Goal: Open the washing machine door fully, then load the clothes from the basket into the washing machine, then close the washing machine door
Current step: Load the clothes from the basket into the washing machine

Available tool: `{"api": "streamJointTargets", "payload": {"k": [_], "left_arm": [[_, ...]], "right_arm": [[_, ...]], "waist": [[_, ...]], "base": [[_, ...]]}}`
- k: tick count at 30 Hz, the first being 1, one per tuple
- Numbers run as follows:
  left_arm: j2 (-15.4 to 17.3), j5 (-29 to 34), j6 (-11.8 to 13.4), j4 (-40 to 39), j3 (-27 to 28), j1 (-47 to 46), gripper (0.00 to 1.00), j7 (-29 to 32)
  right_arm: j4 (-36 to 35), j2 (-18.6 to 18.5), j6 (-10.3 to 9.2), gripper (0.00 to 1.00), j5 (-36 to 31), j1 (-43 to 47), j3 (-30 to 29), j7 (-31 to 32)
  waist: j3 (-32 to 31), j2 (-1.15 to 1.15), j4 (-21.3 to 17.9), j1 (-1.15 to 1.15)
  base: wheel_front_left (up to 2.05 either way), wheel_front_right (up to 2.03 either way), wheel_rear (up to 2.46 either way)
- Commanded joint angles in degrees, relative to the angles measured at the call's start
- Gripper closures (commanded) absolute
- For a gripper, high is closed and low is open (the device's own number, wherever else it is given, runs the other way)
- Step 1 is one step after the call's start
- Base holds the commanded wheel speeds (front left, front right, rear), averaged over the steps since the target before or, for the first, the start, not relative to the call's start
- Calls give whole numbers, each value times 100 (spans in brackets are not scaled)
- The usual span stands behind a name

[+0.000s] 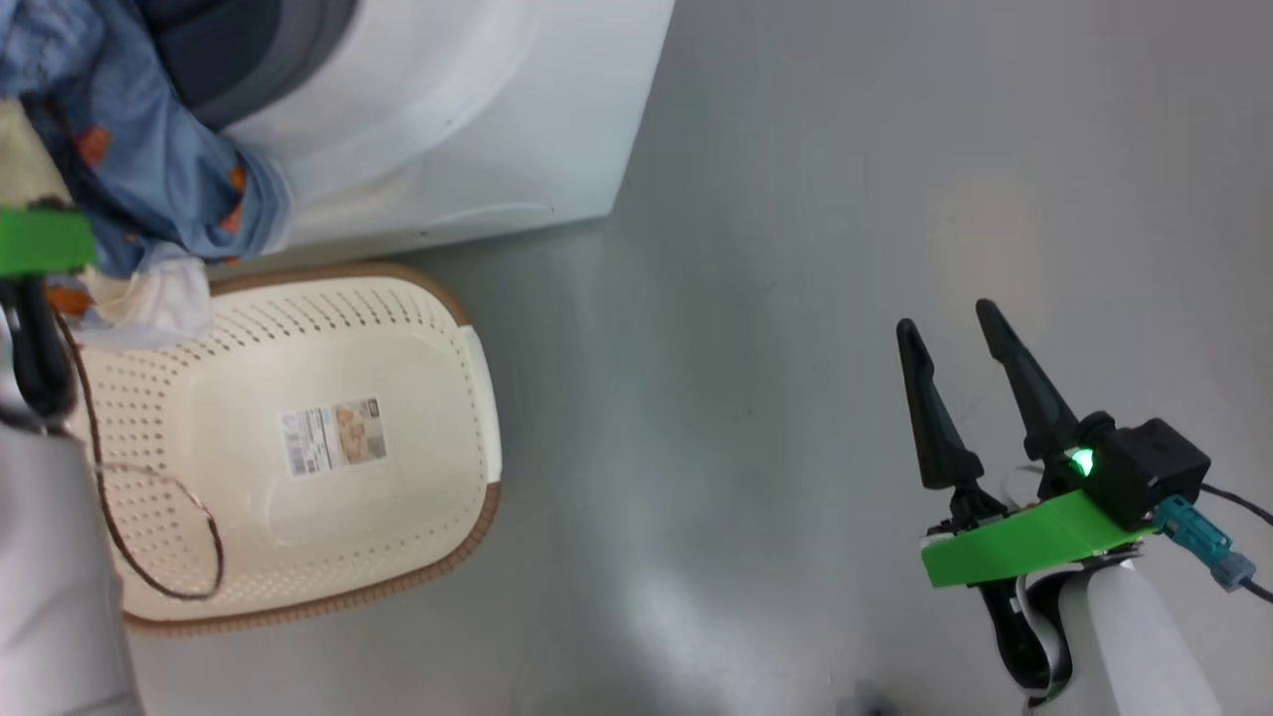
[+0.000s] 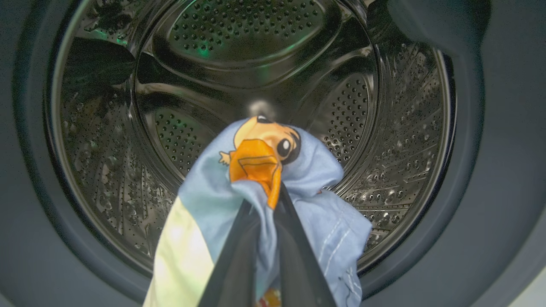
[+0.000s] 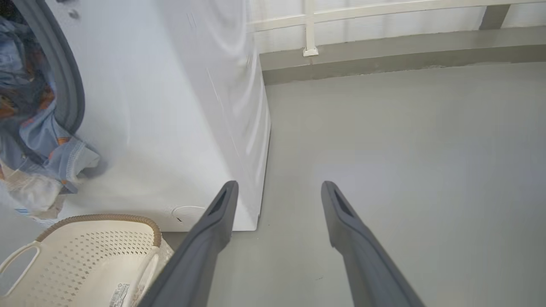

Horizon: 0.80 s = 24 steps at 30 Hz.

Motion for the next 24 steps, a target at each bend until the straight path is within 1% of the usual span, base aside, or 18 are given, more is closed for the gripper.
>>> {"api": "streamJointTargets", "payload": {"k": [1, 9, 13, 19, 24], "left_arm": [[275, 38, -49, 6, 61, -169, 100, -28], [640, 55, -96, 1318, -428, -1340, 100, -11], [767, -73, -106, 1909, -673, -1954, 100, 228], [1060, -502, -109, 2565, -1141, -2741, 100, 689], [1331, -722, -110, 2817, -1645, -3127, 100, 809]], "right_arm": [[-155, -7, 9, 0, 108, -57, 141, -27], [-175, -7, 9, 0, 186, -158, 230, -27], [-163, -7, 9, 0, 211, -179, 276, -27], [-182, -7, 9, 0, 256, -211, 411, -27], [-186, -7, 9, 0, 290, -181, 464, -27]], "waist": [[378, 0, -67, 0], [714, 0, -128, 0], [844, 0, -145, 0], [1044, 0, -203, 0], [1202, 0, -260, 0]], "base": [[0, 0, 0], [0, 0, 0], [0, 0, 0], [0, 0, 0], [0, 0, 0]]}}
